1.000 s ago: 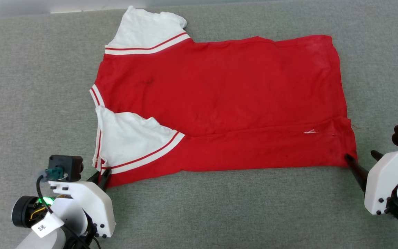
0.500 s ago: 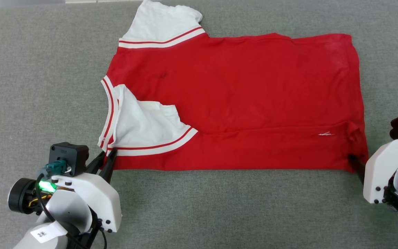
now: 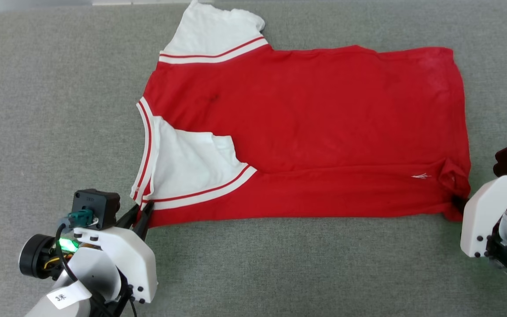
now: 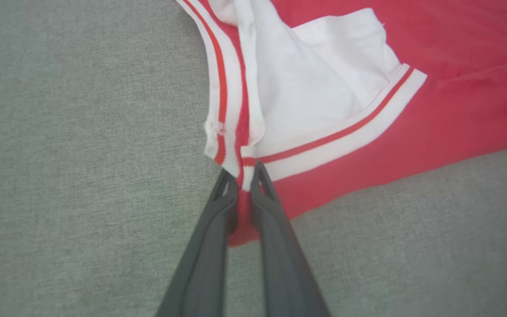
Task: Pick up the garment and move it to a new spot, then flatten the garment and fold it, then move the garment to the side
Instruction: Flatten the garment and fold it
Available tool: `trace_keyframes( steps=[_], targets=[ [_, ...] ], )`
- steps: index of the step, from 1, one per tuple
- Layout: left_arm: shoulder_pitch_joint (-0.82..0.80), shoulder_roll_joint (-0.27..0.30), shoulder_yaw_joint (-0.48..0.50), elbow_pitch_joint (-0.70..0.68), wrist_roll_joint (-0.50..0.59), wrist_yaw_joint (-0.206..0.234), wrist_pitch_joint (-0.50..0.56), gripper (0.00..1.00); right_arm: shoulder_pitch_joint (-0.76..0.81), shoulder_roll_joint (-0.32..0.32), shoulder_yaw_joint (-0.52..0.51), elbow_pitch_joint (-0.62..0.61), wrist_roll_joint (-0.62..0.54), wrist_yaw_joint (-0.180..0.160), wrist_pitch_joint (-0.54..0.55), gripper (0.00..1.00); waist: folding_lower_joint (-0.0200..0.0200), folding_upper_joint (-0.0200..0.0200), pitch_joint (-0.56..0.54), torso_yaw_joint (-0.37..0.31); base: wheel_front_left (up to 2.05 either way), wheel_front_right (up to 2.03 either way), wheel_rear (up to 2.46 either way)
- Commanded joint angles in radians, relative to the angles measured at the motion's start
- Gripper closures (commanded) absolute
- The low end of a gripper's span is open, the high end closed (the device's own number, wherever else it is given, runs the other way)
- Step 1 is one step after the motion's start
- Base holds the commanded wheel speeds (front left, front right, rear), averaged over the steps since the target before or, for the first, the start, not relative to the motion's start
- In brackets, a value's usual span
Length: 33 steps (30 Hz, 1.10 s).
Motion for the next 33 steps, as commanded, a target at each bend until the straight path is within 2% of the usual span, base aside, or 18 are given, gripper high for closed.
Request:
trace_keyframes(
  steps=[1,9,18,24,31,32,33],
  targets=[
    [0.014,0.004,0.000,0.008,-0.007,-0.001,-0.004,1.00,0.051,-0.002,0.002,0.025,0.006,-0.001,0.017,1.00,0.0000,0.0000,-0.019,-0.006,0.00,0.00,0.00],
    [0.073,0.032,-0.001,0.019,-0.026,-0.004,0.000,1.00,0.107,-0.040,-0.017,-0.047,0.059,-0.001,0.028,1.00,0.0000,0.0000,-0.090,-0.022,0.00,0.00,0.00],
    [0.213,0.080,-0.021,-0.038,-0.039,0.020,0.022,1.00,0.249,-0.063,-0.061,-0.168,0.111,-0.001,0.076,1.00,0.0000,0.0000,-0.148,-0.031,0.00,0.00,0.00],
    [0.260,0.072,-0.044,-0.044,-0.057,0.011,0.020,1.00,0.331,-0.037,-0.097,-0.210,0.112,-0.001,0.104,1.00,0.0000,0.0000,-0.156,-0.032,0.00,0.00,0.00],
    [0.238,0.043,-0.069,0.021,-0.077,-0.030,0.009,1.00,0.340,-0.018,-0.085,-0.166,0.104,-0.001,0.093,1.00,0.0000,0.0000,-0.157,-0.037,0.00,0.00,0.00],
    [0.235,0.039,-0.071,0.033,-0.077,-0.036,0.005,0.99,0.335,-0.022,-0.083,-0.159,0.099,-0.001,0.084,0.76,0.0000,0.0000,-0.157,-0.037,0.00,0.00,0.00],
    [0.230,0.037,-0.071,0.045,-0.072,-0.037,-0.001,0.15,0.328,-0.026,-0.084,-0.151,0.097,-0.001,0.072,0.00,0.0000,0.0000,-0.157,-0.036,0.00,0.00,0.00]
  ],
)
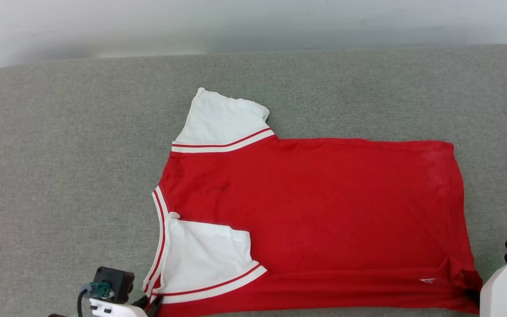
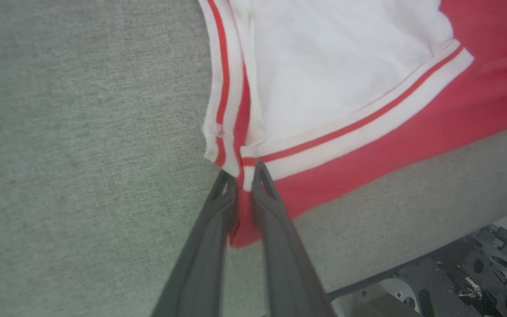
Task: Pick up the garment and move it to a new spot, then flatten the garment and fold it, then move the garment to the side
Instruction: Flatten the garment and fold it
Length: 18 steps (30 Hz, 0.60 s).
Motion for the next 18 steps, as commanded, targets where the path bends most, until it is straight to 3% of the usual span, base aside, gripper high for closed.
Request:
trace_keyframes(
  steps=[1,9,18],
  targets=[
    [-0.017,-0.005,0.000,0.020,0.008,-0.002,-0.013,0.00,-0.010,-0.008,-0.005,0.016,-0.009,-0.001,-0.018,0.00,0.0000,-0.0001,-0.001,0.001,0.00,0.00,0.00],
    [-0.056,-0.023,0.034,0.054,0.037,-0.001,-0.112,0.00,-0.057,-0.014,-0.014,0.024,-0.001,-0.001,-0.109,0.00,0.0000,-0.0001,-0.024,0.000,0.00,0.00,0.00],
    [-0.120,-0.062,0.116,0.055,0.107,-0.010,-0.399,0.00,-0.125,-0.021,0.017,-0.049,0.027,-0.001,-0.347,0.00,0.0000,-0.0001,-0.057,-0.011,0.00,0.00,0.00]
  ],
)
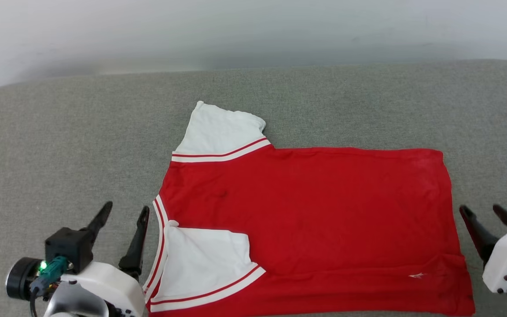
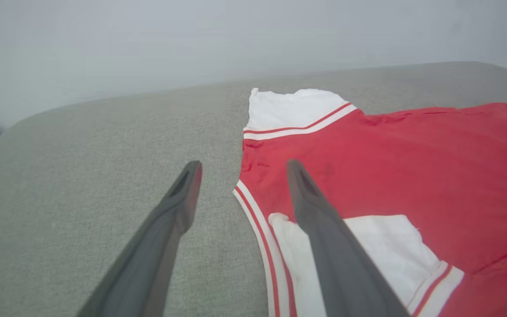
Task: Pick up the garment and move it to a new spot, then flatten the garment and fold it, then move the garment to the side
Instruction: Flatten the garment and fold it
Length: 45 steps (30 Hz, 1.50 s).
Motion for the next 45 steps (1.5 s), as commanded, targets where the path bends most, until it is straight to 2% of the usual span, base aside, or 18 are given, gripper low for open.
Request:
trace_keyframes(
  steps=[1,7,16,19,21,24,29,34,35,36,37,38,41,45],
  targets=[
    [-0.019,-0.012,0.011,0.001,0.017,-0.007,-0.056,0.00,-0.018,-0.007,0.016,-0.021,0.011,0.000,-0.065,0.00,0.0000,0.0000,-0.006,-0.003,0.00,0.00,0.00],
    [-0.041,-0.053,0.040,0.009,0.047,-0.012,-0.210,0.00,-0.011,-0.031,0.064,-0.065,0.000,0.000,-0.268,0.00,0.0000,0.0000,-0.011,-0.009,0.00,0.00,0.00],
    [-0.058,-0.114,0.090,-0.011,0.117,-0.054,-0.255,0.00,-0.008,0.012,0.111,-0.065,0.025,0.000,-0.506,0.00,0.0000,0.0000,0.021,-0.028,0.00,0.00,0.00],
    [-0.075,-0.136,0.118,-0.019,0.141,-0.075,-0.255,0.00,-0.023,0.015,0.127,-0.055,0.030,0.000,-0.552,0.00,0.0000,0.0000,0.048,-0.041,0.00,0.00,0.00],
    [-0.097,-0.142,0.122,-0.012,0.139,-0.107,-0.254,0.00,-0.030,0.020,0.138,-0.049,0.033,0.000,-0.570,0.00,0.0000,0.0000,0.070,-0.052,0.00,0.00,0.00],
    [-0.167,-0.112,0.113,0.017,0.142,-0.158,-0.234,0.00,-0.039,0.020,0.156,-0.050,0.033,0.000,-0.591,0.00,0.0000,0.0000,0.108,-0.072,0.00,0.00,0.00],
    [-0.358,-0.027,0.100,0.076,0.131,-0.251,-0.062,0.00,-0.071,0.021,0.175,-0.055,0.018,0.000,-0.611,0.00,0.0000,0.0000,0.189,-0.124,0.00,0.00,0.00],
    [-0.582,0.052,0.076,0.155,0.067,-0.366,0.179,0.00,-0.104,0.032,0.196,-0.057,0.019,0.000,-0.630,0.00,0.0000,0.0000,0.265,-0.183,0.00,0.00,0.00],
    [-0.626,0.061,0.072,0.174,0.047,-0.377,0.230,0.00,-0.111,0.036,0.200,-0.055,0.020,0.000,-0.634,0.00,0.0000,0.0000,0.279,-0.195,0.00,0.00,0.00],
    [-0.626,0.061,0.072,0.174,0.047,-0.377,0.230,0.00,-0.111,0.036,0.200,-0.055,0.020,0.000,-0.634,0.00,0.0000,0.0000,0.279,-0.195,0.00,0.00,0.00],
    [-0.704,0.091,0.045,0.214,0.013,-0.398,0.354,0.00,-0.122,0.043,0.211,-0.048,0.024,0.000,-0.643,0.00,0.0000,0.0000,0.303,-0.217,0.00,0.00,0.00],
    [-0.704,0.091,0.045,0.214,0.013,-0.398,0.354,0.00,-0.122,0.043,0.211,-0.048,0.024,0.000,-0.643,0.00,0.0000,0.0000,0.303,-0.217,0.00,0.00,0.00],
    [-0.817,0.139,-0.006,0.255,-0.039,-0.414,0.536,0.00,-0.132,0.052,0.223,-0.039,0.033,0.000,-0.657,0.00,0.0000,0.0000,0.336,-0.246,0.00,0.00,0.00],
    [-0.934,0.181,-0.029,0.336,-0.133,-0.417,0.776,0.00,-0.148,0.056,0.251,-0.023,0.040,0.000,-0.678,0.00,0.0000,0.0000,0.370,-0.281,0.00,0.00,0.00]
  ],
)
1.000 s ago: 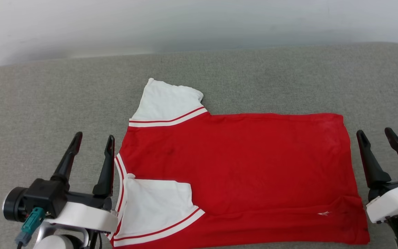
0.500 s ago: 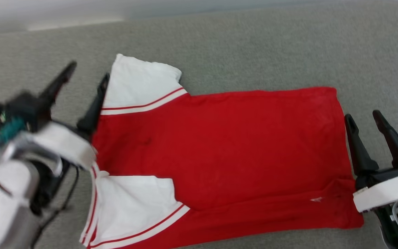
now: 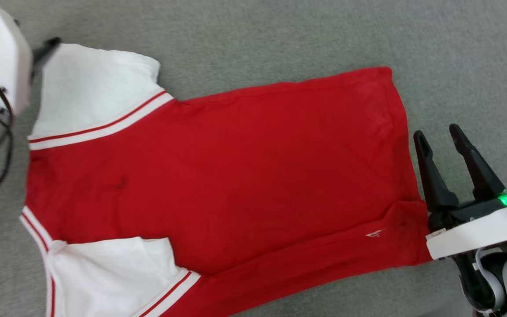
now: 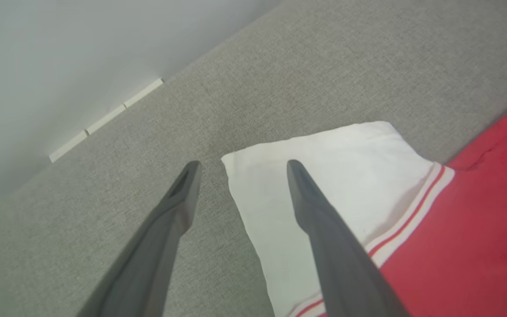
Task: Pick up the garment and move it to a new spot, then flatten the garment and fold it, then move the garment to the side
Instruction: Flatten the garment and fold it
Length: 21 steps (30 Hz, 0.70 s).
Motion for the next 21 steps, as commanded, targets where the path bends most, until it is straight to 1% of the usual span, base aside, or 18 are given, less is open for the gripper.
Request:
trace_keyframes(
  steps=[1,4,5,6,10,12,16,20,21],
  targets=[
    [-0.036,0.007,0.006,0.026,-0.030,0.005,0.061,0.00,-0.024,0.005,0.008,0.006,0.008,0.000,-0.010,0.00,-0.0002,0.0000,0.039,-0.040,0.00,0.00,0.00],
    [-0.096,0.012,0.016,0.070,-0.075,0.044,0.194,0.00,-0.035,0.006,0.029,0.019,0.013,0.000,-0.023,0.00,-0.0002,0.0000,0.062,-0.064,0.00,0.00,0.00],
    [-0.128,0.027,0.016,0.091,-0.085,0.064,0.262,0.00,-0.044,0.007,0.041,0.026,0.015,0.000,-0.031,0.00,-0.0002,0.0000,0.079,-0.079,0.00,0.00,0.00],
    [-0.128,0.027,0.016,0.091,-0.085,0.064,0.262,0.00,-0.044,0.007,0.041,0.026,0.015,0.000,-0.031,0.00,-0.0002,0.0000,0.079,-0.079,0.00,0.00,0.00],
    [-0.162,0.047,0.006,0.113,-0.078,0.095,0.352,0.00,-0.059,0.012,0.059,0.039,0.019,0.000,-0.048,0.00,-0.0002,0.0000,0.108,-0.104,0.00,0.00,0.00],
    [-0.160,0.054,0.001,0.116,-0.087,0.101,0.383,0.00,-0.058,0.018,0.064,0.048,0.024,0.000,-0.054,0.00,-0.0002,0.0000,0.120,-0.113,0.00,0.00,0.00],
    [-0.144,0.069,-0.001,0.113,-0.082,0.113,0.398,0.00,-0.062,0.028,0.094,0.065,0.027,0.000,-0.067,0.00,-0.0002,0.0000,0.141,-0.128,0.00,0.00,0.00],
    [-0.116,0.080,-0.012,0.128,-0.085,0.120,0.419,0.00,-0.072,0.015,0.129,0.080,0.026,0.000,-0.076,0.00,-0.0002,0.0000,0.153,-0.138,0.00,0.00,0.00],
    [-0.107,0.078,-0.014,0.132,-0.096,0.121,0.431,0.10,-0.074,0.010,0.130,0.082,0.028,0.000,-0.075,0.00,-0.0002,0.0000,0.154,-0.139,0.00,0.00,0.00]
  ],
)
